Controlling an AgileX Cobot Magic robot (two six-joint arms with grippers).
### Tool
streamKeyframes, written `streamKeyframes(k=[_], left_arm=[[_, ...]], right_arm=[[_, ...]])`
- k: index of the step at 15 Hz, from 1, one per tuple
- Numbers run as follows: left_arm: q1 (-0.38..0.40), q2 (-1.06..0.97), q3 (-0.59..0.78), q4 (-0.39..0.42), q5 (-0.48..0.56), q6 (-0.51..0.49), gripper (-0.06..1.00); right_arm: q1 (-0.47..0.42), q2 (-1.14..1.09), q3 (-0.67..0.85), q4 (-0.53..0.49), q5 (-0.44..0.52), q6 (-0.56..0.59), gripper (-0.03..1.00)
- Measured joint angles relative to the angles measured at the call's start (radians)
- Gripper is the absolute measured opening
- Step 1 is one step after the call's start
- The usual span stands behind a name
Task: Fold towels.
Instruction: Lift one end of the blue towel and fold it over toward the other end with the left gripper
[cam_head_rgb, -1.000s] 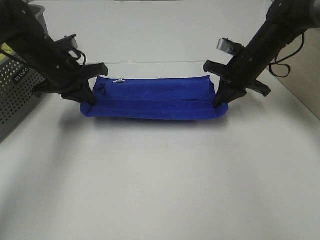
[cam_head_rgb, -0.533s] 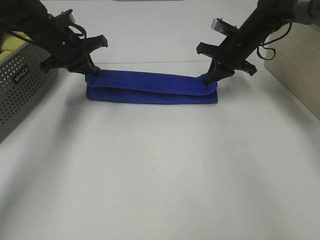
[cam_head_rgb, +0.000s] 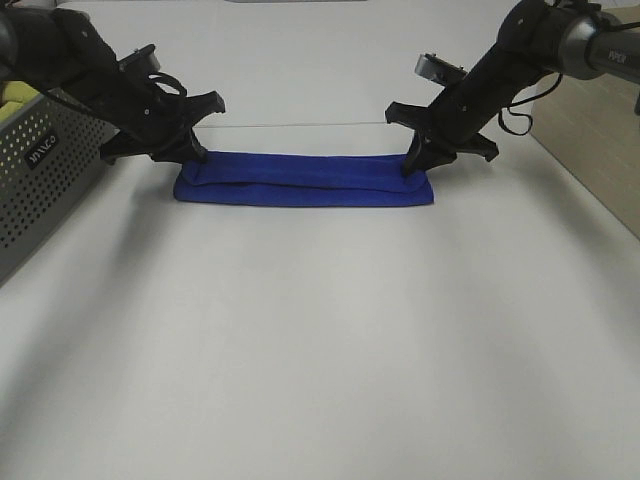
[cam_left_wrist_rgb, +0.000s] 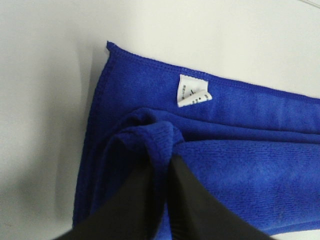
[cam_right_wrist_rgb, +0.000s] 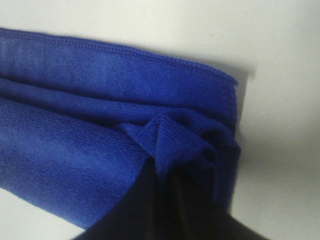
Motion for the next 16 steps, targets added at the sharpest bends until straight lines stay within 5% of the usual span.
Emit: streamKeyframes(k=[1, 4, 6, 9, 16], left_arm=[[0.000, 0.000, 0.000, -0.001, -0.004, 0.000, 0.23], [0.000, -0.008, 0.000, 0.001, -0.010, 0.003, 0.62], [0.001, -0.039, -0.002, 0.063, -0.010, 0.003, 0.71], [0.001, -0.047, -0.007, 0.131, 0.014, 0.003, 0.74], [-0.004, 0.037, -0.007, 0.137, 0.003, 0.007, 0.79]], right_arm=[[0.000, 0.003, 0.000, 0.000, 0.001, 0.000, 0.09], [0.000, 0.002, -0.022, 0.000, 0.063, 0.002, 0.58], [0.000, -0.002, -0.072, -0.001, 0.129, 0.002, 0.78], [0.000, -0.015, -0.152, -0.031, 0.183, 0.018, 0.82], [0.000, -0.015, -0.155, -0.067, 0.194, 0.018, 0.82]])
